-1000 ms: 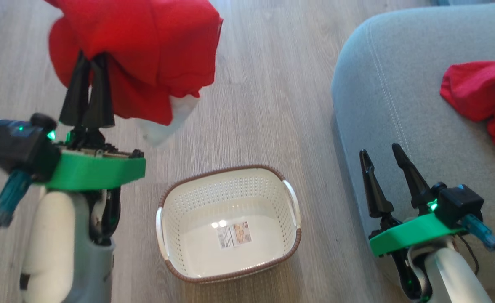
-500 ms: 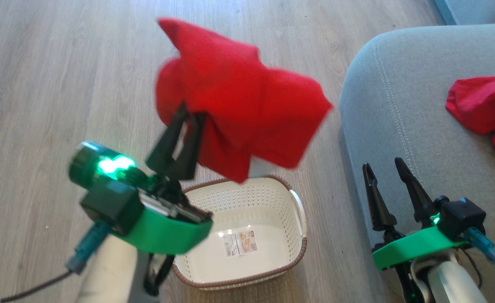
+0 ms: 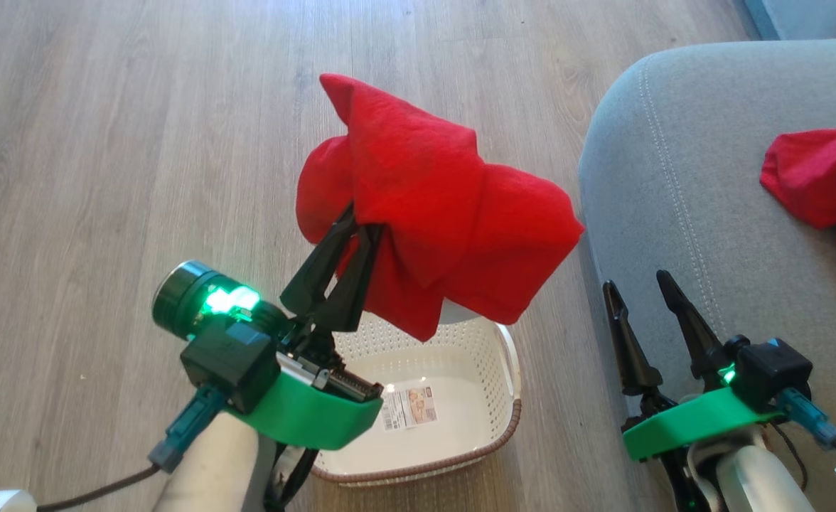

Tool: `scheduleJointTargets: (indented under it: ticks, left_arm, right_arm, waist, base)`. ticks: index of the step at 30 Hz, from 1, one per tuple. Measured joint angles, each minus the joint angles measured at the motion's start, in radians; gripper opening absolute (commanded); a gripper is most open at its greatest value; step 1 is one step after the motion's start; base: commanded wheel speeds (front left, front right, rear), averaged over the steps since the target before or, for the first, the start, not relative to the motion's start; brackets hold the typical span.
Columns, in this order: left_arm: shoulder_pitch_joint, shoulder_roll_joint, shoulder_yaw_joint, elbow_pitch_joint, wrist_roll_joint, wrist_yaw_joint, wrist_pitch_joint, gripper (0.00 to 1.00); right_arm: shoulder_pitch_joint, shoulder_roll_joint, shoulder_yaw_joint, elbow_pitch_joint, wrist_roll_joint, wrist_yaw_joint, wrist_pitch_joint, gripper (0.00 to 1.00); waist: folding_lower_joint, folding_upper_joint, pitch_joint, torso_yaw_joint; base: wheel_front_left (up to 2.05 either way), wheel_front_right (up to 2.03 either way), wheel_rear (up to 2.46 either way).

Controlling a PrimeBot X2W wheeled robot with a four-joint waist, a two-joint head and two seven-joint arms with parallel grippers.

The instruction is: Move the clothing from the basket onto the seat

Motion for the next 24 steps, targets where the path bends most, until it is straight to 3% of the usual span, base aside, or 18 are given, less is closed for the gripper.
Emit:
scheduleJointTargets:
  ticks: [9,17,21,24]
  left_arm:
    - [0.0,0.0,0.019,0.011,0.008,-0.001,0.0,0.0]
    - [-0.006,0.0,0.073,0.056,0.038,-0.02,0.0,0.0]
    - [-0.014,0.0,0.081,0.074,0.063,-0.028,0.0,0.0]
    - [-0.027,0.0,0.089,0.074,0.069,-0.036,0.0,0.0]
  right_arm:
    - [-0.002,-0.026,0.04,-0.026,0.019,0.0,0.0,1.0]
    - [-0.007,-0.162,0.235,-0.191,0.069,0.0,0.0,1.0]
    - [-0.032,-0.243,0.299,-0.291,-0.033,0.0,0.0,1.0]
    - [-0.044,-0.242,0.296,-0.347,-0.093,0.0,0.0,1.0]
  waist:
    - [0.0,0.0,-0.001,-0.01]
    - [0.0,0.0,0.031,-0.029]
    - [0.0,0.0,0.044,-0.037]
    - [0.0,0.0,0.053,-0.04]
  base:
    - [0.0,0.0,0.0]
    - [0.0,0.0,0.0]
    - [0.0,0.0,0.0]
    - [0.0,0.0,0.0]
